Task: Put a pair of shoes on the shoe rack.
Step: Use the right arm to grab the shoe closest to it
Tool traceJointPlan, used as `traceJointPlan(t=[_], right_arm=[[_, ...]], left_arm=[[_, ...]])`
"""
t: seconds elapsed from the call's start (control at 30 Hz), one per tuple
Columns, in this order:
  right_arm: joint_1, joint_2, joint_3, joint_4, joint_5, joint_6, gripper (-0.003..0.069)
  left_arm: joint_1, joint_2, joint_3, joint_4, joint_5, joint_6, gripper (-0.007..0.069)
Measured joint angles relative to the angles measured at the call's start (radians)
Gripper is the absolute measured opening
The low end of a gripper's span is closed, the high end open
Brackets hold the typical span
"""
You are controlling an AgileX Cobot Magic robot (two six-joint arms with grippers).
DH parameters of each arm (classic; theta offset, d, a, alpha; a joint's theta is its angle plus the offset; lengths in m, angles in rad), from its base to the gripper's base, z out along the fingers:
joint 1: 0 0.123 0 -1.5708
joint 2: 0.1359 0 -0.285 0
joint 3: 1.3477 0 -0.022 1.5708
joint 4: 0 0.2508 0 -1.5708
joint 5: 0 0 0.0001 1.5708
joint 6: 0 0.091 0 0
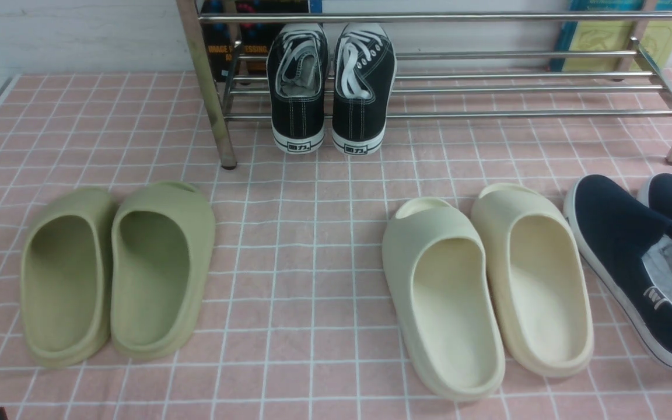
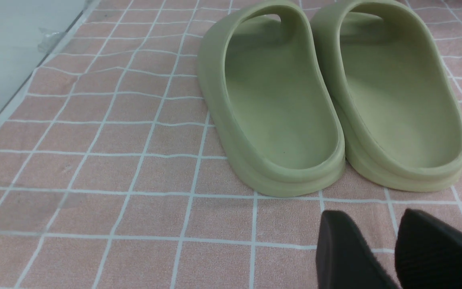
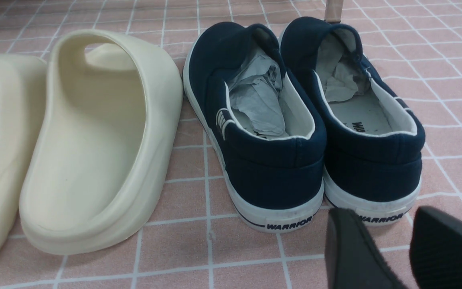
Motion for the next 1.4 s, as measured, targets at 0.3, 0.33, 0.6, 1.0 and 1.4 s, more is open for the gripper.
traceJointPlan(t=[0.3,0.33,0.6,1.0,1.4], right_arm=[[0.000,0.000,0.000,0.053,0.000,0.000,0.0240],[0.000,0.000,0.000,0.070,0.000,0.000,0.0240],[0.000,0.000,0.004,0.612,0.025,0.095,0.0240],[0.000,0.000,0.006,0.975,-0.085,-0.073,0.0240],[0.000,0.352,-0.491,0.604,0.183,-0.402,-0.0018]], left_arm=[[0.000,0.000,0.000,0.001,0.000,0.000,0.0239],[0.000,0.000,0.000,0.001,0.000,0.000,0.0239],[0.000,0.000,0.000,0.001,0.000,0.000,0.0239],[0.000,0.000,0.000,0.001,0.001,0.000,0.0239],[0.000,0.000,0.000,0.001,0.001,0.000,0.0239]])
